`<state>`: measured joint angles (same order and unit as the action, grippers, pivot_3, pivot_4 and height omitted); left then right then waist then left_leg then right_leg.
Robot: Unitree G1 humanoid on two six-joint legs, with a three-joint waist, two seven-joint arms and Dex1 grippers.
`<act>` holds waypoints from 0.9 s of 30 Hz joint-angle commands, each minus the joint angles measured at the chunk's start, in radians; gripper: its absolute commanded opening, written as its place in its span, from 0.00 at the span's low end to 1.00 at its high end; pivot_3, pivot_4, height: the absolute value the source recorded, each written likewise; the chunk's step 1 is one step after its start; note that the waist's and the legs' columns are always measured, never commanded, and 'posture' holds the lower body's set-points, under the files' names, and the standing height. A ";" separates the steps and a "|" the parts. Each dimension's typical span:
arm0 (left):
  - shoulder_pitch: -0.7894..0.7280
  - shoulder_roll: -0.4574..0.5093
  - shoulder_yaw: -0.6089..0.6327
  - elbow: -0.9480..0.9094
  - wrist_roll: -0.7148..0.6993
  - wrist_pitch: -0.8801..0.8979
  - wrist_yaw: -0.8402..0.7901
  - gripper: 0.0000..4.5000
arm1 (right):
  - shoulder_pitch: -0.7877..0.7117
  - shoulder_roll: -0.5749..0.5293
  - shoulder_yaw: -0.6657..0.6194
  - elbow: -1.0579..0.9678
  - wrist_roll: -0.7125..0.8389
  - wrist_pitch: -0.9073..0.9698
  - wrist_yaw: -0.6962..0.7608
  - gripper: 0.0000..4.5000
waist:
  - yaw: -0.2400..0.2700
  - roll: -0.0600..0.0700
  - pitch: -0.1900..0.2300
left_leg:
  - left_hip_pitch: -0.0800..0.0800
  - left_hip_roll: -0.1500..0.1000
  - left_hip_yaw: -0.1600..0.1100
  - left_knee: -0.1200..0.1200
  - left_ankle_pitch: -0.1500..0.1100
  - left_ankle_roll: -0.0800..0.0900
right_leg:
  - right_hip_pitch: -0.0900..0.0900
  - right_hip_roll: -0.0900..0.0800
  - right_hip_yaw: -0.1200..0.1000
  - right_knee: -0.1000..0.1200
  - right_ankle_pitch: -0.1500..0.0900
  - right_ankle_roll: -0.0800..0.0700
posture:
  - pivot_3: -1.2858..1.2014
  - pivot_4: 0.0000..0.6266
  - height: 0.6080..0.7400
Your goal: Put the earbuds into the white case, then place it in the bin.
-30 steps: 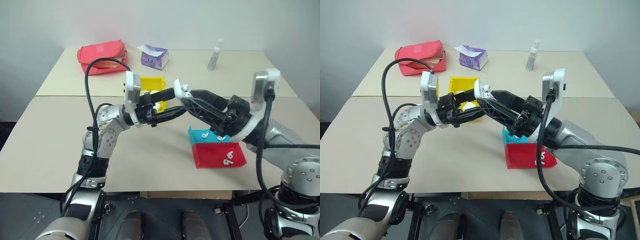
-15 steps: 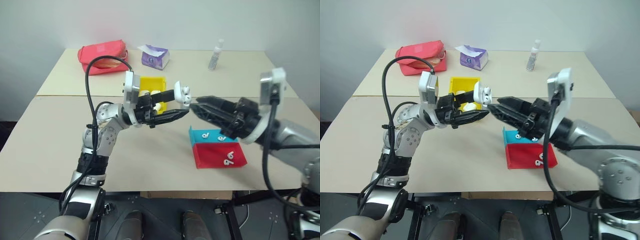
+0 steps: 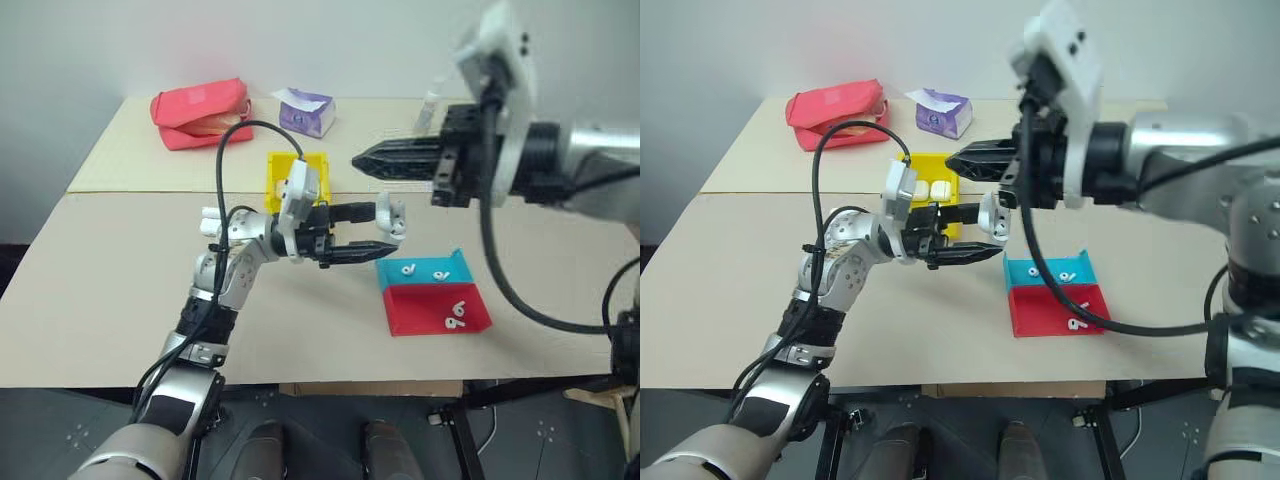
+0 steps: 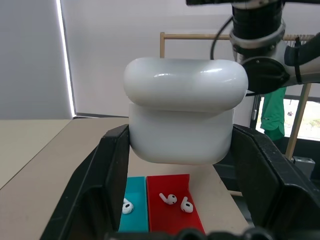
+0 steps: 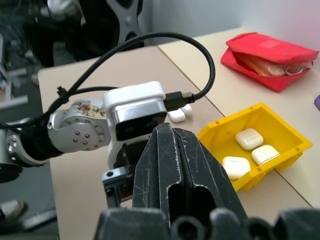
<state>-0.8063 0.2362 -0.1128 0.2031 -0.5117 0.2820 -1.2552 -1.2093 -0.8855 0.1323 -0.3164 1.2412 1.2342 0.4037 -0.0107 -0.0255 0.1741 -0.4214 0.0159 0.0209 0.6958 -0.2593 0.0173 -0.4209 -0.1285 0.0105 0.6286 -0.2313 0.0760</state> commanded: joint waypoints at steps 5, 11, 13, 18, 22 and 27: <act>-0.011 -0.011 0.036 -0.028 -0.009 -0.039 0.036 0.62 | -0.069 -0.029 0.072 0.027 -0.148 0.098 0.186 0.01 | 0.007 0.000 0.000 | -0.008 0.000 0.001 0.004 0.000 0.000 | -0.004 -0.001 -0.002 0.001 0.001 0.001 | 0.52 0.24 1.00; 0.026 0.019 0.068 -0.097 -0.026 -0.021 0.085 0.62 | 0.005 -0.116 -0.021 0.016 -0.198 0.090 0.264 0.01 | 0.007 0.000 0.000 | -0.008 0.000 0.002 0.004 0.000 0.000 | -0.003 -0.001 -0.004 0.001 0.001 0.001 | 0.52 0.24 1.00; 0.043 0.034 0.094 -0.134 -0.037 -0.002 0.124 0.62 | 0.049 -0.128 -0.107 0.011 -0.188 0.066 0.266 0.01 | 0.007 0.000 0.000 | -0.008 0.000 0.002 0.004 0.000 0.000 | -0.003 -0.001 -0.004 0.001 0.001 0.001 | 0.52 0.24 1.00; 0.089 0.066 0.161 -0.218 -0.032 0.039 0.264 0.62 | 0.266 -0.064 -0.336 -0.110 -0.223 -0.123 0.267 0.01 | 0.007 0.000 0.000 | -0.006 0.000 0.001 0.003 0.000 0.000 | -0.003 -0.001 -0.003 0.001 0.001 0.001 | 0.52 0.24 1.00; 0.130 0.070 0.221 -0.258 0.013 0.086 0.481 0.62 | 0.523 -0.060 -0.361 -0.284 -0.323 -0.264 0.297 0.01 | 0.010 -0.001 0.000 | -0.004 0.000 0.000 0.003 0.000 0.000 | 0.000 -0.001 -0.002 0.002 0.001 0.001 | 0.52 0.24 1.00; 0.189 0.056 0.300 -0.269 0.129 0.142 0.820 0.62 | 0.715 -0.010 -0.322 -0.381 -0.430 -0.399 0.291 0.01 | 0.011 -0.001 -0.001 | -0.002 0.000 -0.002 0.004 0.000 0.000 | 0.000 -0.001 -0.001 0.001 0.002 0.002 | 0.52 0.24 1.00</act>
<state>-0.6183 0.2927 0.1564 -0.0247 -0.4160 0.4130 -0.5320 -0.4972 -0.8997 -0.1784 -0.6678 0.8388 0.8859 0.7074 0.0003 -0.0267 0.1736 -0.4233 0.0153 0.0197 0.7000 -0.2588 0.0167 -0.4216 -0.1292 0.0102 0.6298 -0.2295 0.0783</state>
